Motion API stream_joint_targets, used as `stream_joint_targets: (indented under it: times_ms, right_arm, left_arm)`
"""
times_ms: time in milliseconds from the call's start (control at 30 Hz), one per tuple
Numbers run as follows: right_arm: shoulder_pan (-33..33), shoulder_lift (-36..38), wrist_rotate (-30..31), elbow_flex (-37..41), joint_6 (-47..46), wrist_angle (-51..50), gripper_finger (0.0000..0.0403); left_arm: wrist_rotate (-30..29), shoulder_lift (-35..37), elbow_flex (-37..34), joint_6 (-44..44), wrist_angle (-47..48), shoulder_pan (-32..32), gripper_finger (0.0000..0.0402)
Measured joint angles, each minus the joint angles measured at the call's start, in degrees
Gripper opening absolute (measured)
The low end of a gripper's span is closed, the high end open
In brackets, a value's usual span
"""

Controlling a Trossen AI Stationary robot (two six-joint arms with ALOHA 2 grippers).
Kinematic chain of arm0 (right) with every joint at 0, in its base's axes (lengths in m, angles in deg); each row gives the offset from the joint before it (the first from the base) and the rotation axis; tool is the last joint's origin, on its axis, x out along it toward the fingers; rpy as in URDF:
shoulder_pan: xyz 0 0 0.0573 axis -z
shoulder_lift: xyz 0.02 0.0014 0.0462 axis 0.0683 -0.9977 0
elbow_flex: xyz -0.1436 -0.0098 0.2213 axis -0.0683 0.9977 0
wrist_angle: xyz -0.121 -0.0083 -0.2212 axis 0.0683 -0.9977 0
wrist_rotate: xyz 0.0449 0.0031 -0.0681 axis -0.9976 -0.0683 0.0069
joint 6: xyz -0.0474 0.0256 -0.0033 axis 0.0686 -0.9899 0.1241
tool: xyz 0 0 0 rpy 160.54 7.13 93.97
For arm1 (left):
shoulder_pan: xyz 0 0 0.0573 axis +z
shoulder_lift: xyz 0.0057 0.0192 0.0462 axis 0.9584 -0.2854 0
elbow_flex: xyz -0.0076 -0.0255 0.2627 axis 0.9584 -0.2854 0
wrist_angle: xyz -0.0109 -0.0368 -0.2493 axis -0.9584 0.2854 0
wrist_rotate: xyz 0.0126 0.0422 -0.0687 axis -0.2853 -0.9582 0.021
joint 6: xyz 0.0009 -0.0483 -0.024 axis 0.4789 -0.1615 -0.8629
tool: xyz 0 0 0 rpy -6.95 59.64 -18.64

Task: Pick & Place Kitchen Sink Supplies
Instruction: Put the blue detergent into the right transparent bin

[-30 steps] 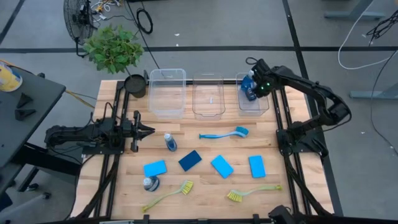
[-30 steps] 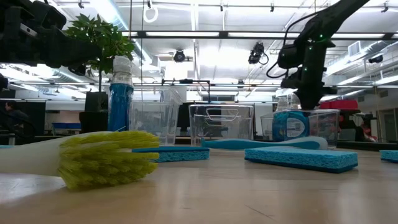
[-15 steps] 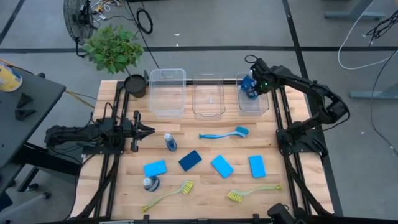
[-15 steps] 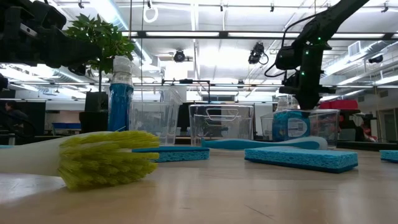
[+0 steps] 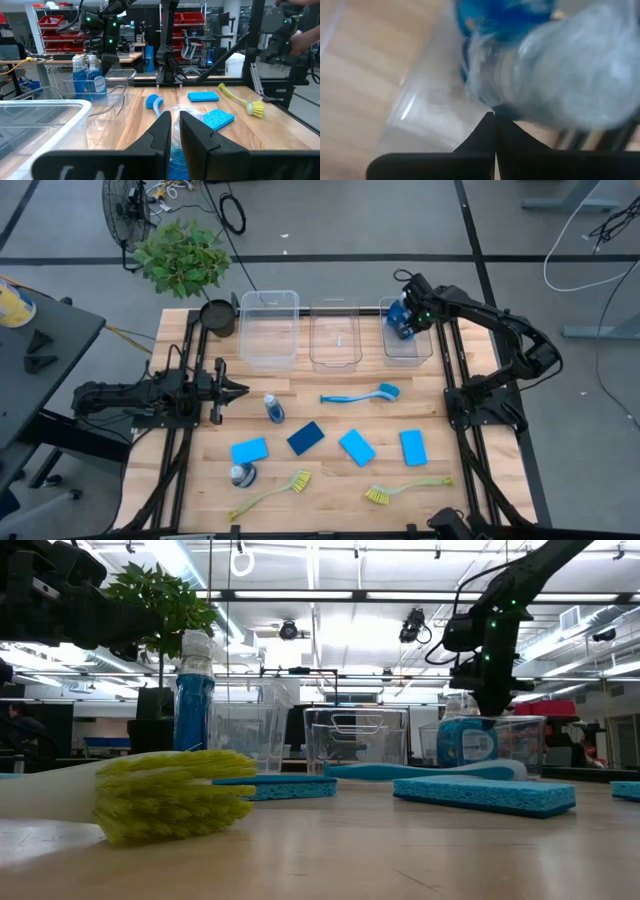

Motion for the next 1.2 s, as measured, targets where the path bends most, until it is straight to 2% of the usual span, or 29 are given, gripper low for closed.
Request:
stream_joint_targets:
  times_ms: [333,467,633,867,1000,1200]
  right_arm:
    - [-1.8,2.4,-0.6,0.0,-0.1,-2.0,0.0000]
    - [-3.8,4.7,-2.7,-1.4,0.4,-3.2,0.0000]
    - [-7.1,5.7,-6.0,-6.4,2.3,-5.1,0.0000]
    - [-13.1,5.7,-6.7,-15.7,5.9,-8.4,0.0000]
    - [-17.7,5.7,-6.8,-19.9,7.8,-9.5,0.0000]
    - [-25.6,5.7,-10.9,-23.5,11.4,-8.6,0.0000]
  left_arm:
    - [0.0,0.0,0.0,0.0,0.0,0.0,0.0044]
    - [0.0,0.0,0.0,0.0,0.0,0.0,0.0044]
    - [0.0,0.0,0.0,0.0,0.0,0.0,0.0044]
    - [0.0,0.0,0.0,0.0,0.0,0.0,0.0044]
    - [0.0,0.0,0.0,0.0,0.0,0.0,0.0044]
    - [0.0,0.0,0.0,0.0,0.0,0.0,0.0044]
